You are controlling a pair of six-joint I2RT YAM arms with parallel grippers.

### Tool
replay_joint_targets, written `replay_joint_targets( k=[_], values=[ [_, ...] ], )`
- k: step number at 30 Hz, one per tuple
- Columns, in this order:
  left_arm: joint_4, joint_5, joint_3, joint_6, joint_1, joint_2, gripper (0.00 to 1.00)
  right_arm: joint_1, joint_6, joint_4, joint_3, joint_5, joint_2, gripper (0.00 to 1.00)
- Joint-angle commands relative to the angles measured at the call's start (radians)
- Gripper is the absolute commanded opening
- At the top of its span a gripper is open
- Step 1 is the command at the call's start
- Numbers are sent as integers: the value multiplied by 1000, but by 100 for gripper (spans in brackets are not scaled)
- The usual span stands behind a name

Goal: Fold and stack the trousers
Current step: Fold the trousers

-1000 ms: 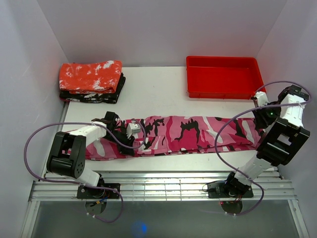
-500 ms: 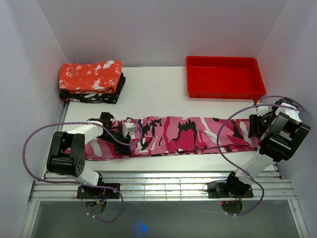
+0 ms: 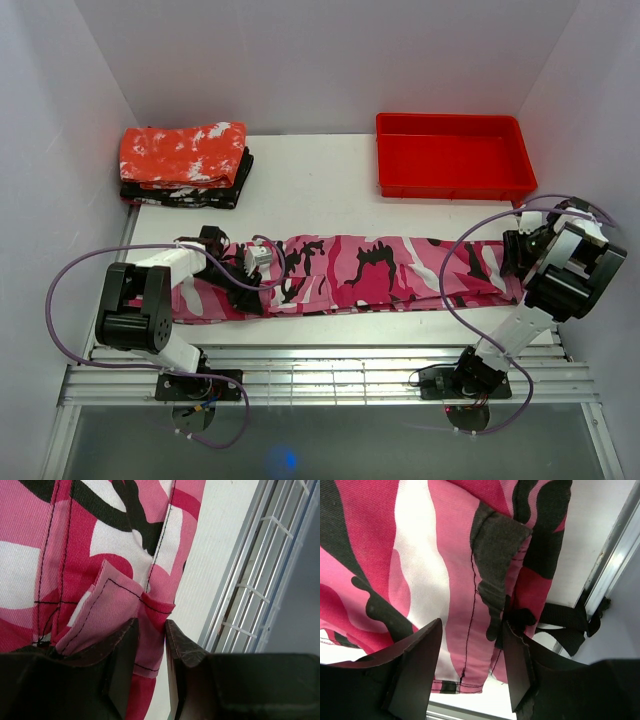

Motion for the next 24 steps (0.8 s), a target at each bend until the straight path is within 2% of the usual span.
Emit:
replay_joint_targets(
  k=[1,3,7,8,9,11,12,13,14,15,17,21,23,24],
  values=[
    [23,-438,-55,72,20,62,43,4,22,35,-11,26,23,60],
    [23,-438,-55,72,20,62,43,4,28,41,-7,32,35,66],
    [24,-435,-66,80,19,61,43,5,38,34,5,27,49,65],
    [27,-438,-68,81,19,61,43,5,36,25,11,21,51,59],
    [30,-439,-68,80,19,62,44,5,36,16,14,17,54,41],
    [30,-442,-68,81,19,62,47,5,30,-8,31,3,54,24],
    [30,-442,-65,81,20,62,48,5,24,-12,39,3,49,12],
    [30,-444,-65,81,19,64,49,5,21,-18,45,10,44,8],
    [27,-445,-63,81,19,68,55,5,16,-32,54,14,41,8],
    [23,-447,-63,84,19,71,56,5,10,-37,77,17,31,8],
    [20,-454,-63,92,19,74,64,5,-1,-49,103,33,20,8],
    [26,-459,-71,94,20,73,66,4,-30,-77,163,81,2,8],
    [29,-461,-74,94,22,77,76,2,-54,-77,175,116,-6,8],
    [29,-462,-75,92,23,79,77,-1,-62,-74,174,124,-11,8]
  ],
)
